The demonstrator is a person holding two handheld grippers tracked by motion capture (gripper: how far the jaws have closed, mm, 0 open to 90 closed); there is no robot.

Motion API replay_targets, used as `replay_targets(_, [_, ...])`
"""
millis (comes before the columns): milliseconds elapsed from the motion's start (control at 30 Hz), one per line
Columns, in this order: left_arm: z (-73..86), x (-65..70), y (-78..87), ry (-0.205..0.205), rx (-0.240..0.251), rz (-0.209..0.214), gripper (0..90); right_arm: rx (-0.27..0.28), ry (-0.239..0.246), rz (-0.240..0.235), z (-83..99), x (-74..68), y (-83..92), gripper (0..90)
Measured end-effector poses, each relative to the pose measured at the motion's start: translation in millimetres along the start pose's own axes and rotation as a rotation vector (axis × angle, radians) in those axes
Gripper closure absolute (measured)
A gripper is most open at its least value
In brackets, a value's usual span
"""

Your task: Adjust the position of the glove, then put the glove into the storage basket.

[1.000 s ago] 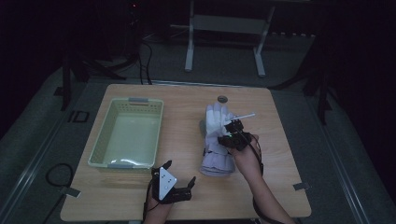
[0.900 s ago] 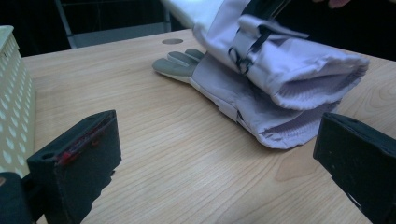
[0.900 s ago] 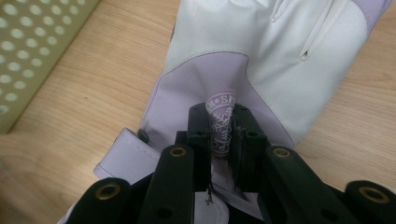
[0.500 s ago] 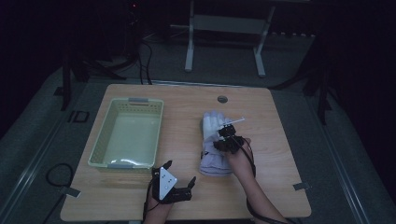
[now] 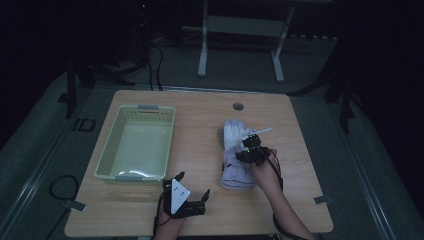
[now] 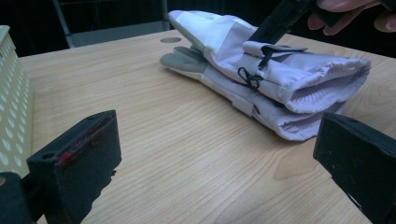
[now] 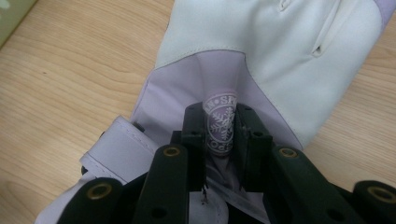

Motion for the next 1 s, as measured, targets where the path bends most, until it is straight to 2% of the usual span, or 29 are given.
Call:
replay_targets(100, [0.1,-0.5,-0.7,0.005,-0.007,0.002,0.8,0.005,0.003,-0.006,0.5,0.3,0.8,72.8])
replay_targets(300, [0.6,-2.9,-1.4,0.034,-0.014,0.023,0.7,0.041,0.044,-0.012,-3.4,-2.5,8.2,63.7])
replay_targets(333, [0.7,-3.5,-1.4,0.038,-0.015,0.023,0.7,0.052,0.057,-0.014,-3.9,-2.4,10.3,59.0])
replay_targets(433, [0.9,-4.1,-2.2,0.050,-0.023,0.039,0.7,0.077,0.084,-0.043,-4.0,-2.8,16.1,48.0])
replay_targets(500, [1.1,-5.0,-2.8,0.057,-0.027,0.045,0.7,0.102,0.092,-0.072,-3.6,-1.8,22.1,35.7])
replay_targets(600, [1.6,-5.0,-4.8,0.064,-0.047,0.074,0.7,0.129,0.104,-0.146,-0.1,1.7,32.7,23.1])
replay_targets(667, [1.9,-5.0,-6.7,0.065,-0.064,0.087,0.7,0.138,0.108,-0.177,2.3,5.4,39.3,18.4])
replay_targets(733, [1.5,-3.8,-9.5,0.066,-0.094,0.112,0.7,0.164,0.137,-0.172,4.4,10.0,46.9,18.8])
replay_targets(833, [0.1,-0.4,-11.4,0.060,-0.126,0.129,0.8,0.233,0.151,-0.194,6.5,16.7,58.3,18.6])
replay_targets(900, [-0.2,1.7,-11.4,0.044,-0.147,0.138,0.8,0.285,0.194,-0.166,8.8,24.1,64.6,18.2])
replay_targets(933, [-0.5,2.2,-11.4,0.040,-0.155,0.140,0.8,0.319,0.223,-0.136,10.2,29.7,68.0,18.1])
replay_targets(1000, [-2.3,3.3,-12.3,0.047,-0.171,0.148,0.8,0.356,0.237,-0.128,12.8,37.2,72.6,16.0])
Point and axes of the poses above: each handheld gripper's, and its own axes: y roughly backward along the jaws, z roughly out of its underside, x roughly to its right, the point moved 6 cm from there along -y, roughly forward along the jaws, and after that the axes turned 5 degrees about -y, right-handed, at the moved point
